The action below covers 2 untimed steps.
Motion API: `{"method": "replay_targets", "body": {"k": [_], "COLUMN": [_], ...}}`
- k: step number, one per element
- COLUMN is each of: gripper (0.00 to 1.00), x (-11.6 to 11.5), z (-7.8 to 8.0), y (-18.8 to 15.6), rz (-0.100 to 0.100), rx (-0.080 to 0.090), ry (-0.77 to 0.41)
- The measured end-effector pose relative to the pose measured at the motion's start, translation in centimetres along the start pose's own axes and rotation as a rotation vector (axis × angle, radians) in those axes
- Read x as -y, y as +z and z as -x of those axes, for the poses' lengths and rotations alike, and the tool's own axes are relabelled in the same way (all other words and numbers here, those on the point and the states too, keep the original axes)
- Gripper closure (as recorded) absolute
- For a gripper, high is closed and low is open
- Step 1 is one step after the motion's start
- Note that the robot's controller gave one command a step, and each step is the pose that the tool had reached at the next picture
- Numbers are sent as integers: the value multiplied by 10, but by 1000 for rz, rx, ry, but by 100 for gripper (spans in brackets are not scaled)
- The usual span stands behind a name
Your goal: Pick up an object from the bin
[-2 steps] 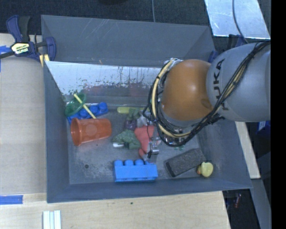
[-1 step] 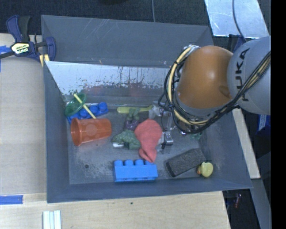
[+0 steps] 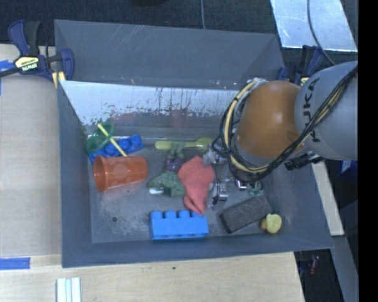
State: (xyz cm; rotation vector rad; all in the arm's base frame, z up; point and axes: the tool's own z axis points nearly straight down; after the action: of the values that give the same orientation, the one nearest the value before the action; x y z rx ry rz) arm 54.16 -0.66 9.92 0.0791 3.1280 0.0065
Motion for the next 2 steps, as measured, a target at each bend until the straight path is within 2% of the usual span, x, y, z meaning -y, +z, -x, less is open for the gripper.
{"method": "replay_targets", "body": {"k": [1, 2], "gripper": [0, 0], "x": [-7, -18], "z": [4, 23], "y": [30, 28], "rz": [-3, -1], "rx": [-1, 0], "ry": [50, -144]}}
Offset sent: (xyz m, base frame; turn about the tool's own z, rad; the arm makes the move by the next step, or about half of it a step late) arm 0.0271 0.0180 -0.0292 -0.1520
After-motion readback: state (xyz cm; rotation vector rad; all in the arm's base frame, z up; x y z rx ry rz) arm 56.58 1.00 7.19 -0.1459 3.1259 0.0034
